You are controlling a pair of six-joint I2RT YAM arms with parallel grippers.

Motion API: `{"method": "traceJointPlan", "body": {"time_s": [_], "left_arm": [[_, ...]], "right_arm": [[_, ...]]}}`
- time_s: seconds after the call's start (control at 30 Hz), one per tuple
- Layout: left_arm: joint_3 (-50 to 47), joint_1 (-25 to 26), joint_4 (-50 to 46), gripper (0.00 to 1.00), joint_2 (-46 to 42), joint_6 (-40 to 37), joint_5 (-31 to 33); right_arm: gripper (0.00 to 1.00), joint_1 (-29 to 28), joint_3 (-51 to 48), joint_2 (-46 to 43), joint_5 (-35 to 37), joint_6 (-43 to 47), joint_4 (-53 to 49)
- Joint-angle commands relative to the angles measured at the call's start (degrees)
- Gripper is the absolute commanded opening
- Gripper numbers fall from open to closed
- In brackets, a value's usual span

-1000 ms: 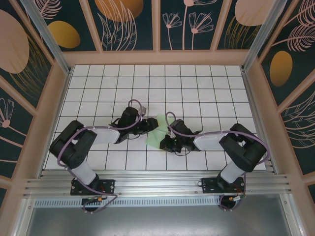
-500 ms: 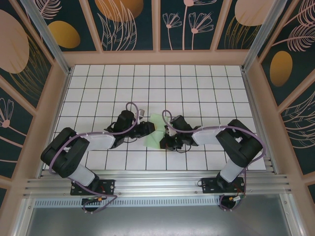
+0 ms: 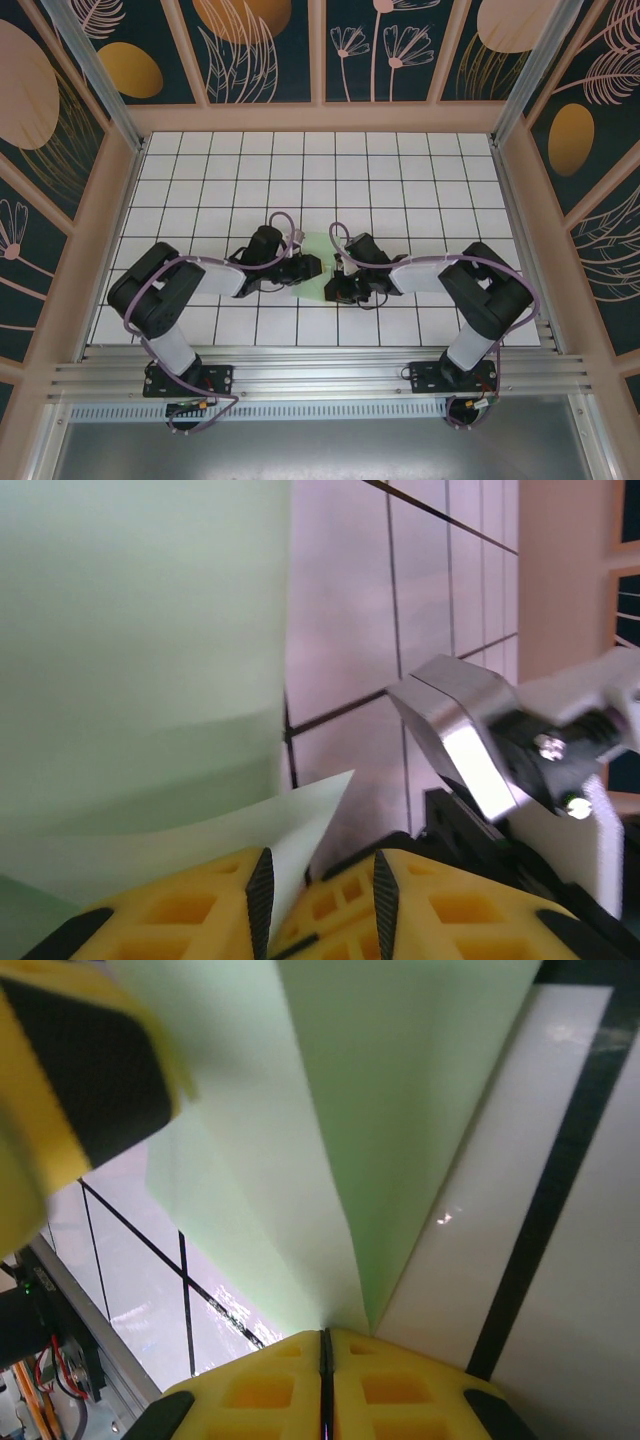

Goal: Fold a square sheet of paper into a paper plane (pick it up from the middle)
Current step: Fold the second fold of the triangle at the center of the table.

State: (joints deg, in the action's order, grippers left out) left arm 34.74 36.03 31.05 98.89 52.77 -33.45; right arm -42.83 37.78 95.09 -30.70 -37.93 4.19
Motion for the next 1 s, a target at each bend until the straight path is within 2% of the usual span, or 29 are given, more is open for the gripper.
{"method": "traceJointPlan", "body": {"time_s": [0.0, 0.1, 0.27, 0.4, 0.63, 0.97], "left_arm": [[0.9, 0.3, -1.5, 0.34, 2.2, -2.0, 5.4], [0.4, 0.3, -1.4, 0.32, 3.7, -1.3, 7.3], [-2.0, 0.3, 0.3, 0.31, 4.3, -0.5, 7.0], [-2.7, 0.3, 0.9, 0.31, 4.4, -0.5, 6.8], [-2.1, 0.3, 1.6, 0.31, 4.9, -0.2, 6.2], [-2.2, 0.3, 1.5, 0.31, 4.7, -0.3, 6.2]], "right_arm": [[0.11, 0.7, -0.8, -1.1, 5.9, -1.2, -5.3], [0.13, 0.5, -0.9, -3.1, 6.1, -2.7, -5.3], [0.15, -1.1, 0.4, -8.2, 6.8, -7.5, -3.1], [0.16, -3.2, 2.4, -8.8, 8.9, -11.3, -1.6], [0.15, -5.0, 4.2, -3.4, 11.4, -15.0, 1.1], [0.13, -3.1, 3.6, 3.1, 10.6, -14.8, -0.8]]}}
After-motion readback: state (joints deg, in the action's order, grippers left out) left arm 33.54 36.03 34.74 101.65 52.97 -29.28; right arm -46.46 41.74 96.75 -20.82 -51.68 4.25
